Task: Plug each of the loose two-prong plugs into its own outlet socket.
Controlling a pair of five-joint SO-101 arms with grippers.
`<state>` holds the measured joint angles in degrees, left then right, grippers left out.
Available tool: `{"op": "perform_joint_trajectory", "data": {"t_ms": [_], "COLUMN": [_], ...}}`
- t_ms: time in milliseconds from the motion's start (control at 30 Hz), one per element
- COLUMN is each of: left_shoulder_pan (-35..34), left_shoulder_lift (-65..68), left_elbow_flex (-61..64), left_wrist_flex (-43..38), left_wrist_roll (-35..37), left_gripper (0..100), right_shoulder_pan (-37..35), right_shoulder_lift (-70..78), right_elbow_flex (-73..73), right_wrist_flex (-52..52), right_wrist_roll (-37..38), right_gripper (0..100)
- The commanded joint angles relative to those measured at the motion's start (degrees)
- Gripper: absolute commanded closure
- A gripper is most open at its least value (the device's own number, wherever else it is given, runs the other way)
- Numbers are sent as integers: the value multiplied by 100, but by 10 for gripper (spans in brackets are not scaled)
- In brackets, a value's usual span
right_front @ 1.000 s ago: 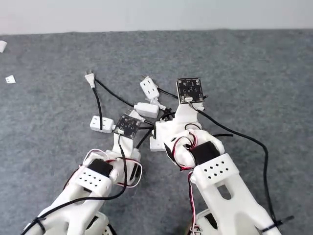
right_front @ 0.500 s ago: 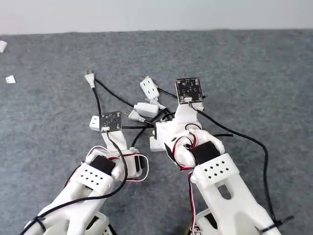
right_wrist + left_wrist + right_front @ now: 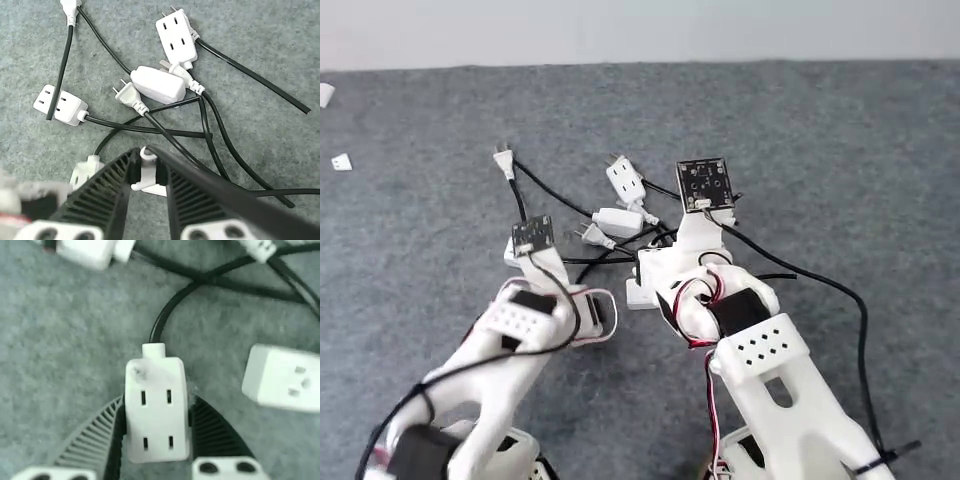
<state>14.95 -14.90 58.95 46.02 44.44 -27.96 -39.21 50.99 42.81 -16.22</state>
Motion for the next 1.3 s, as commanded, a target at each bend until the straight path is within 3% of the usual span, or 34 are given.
{"op": "perform_joint_trajectory", "data": {"t_ms": [0,167,433,567,800,900,1100,1267], "left_shoulder_pan": [-237,-325,-290,-273,-281,-290,-818,-703], "left_shoulder_lift": [440,686,659,62,-2470,-3253,-3042,-1996], "left_elbow_flex": [-611,-760,-734,-365,760,1015,1095,1024], "left_wrist_flex": [70,-35,-9,-35,0,422,571,-35], "left_wrist_roll": [-387,-695,-668,-607,-756,-905,-949,-958], "left_gripper": [988,943,580,570,570,570,570,570], "right_shoulder_pan": [48,48,48,48,4,-180,-576,-576], "right_shoulder_lift": [-48,-48,-48,-48,13,22,22,22], "right_elbow_flex": [-220,-220,-220,-220,-193,-167,308,343], "right_wrist_flex": [13,13,31,40,4,-40,-857,-945], "right_wrist_roll": [79,79,105,220,185,-114,-273,-273], "right_gripper": [991,991,991,991,991,991,991,991]}}
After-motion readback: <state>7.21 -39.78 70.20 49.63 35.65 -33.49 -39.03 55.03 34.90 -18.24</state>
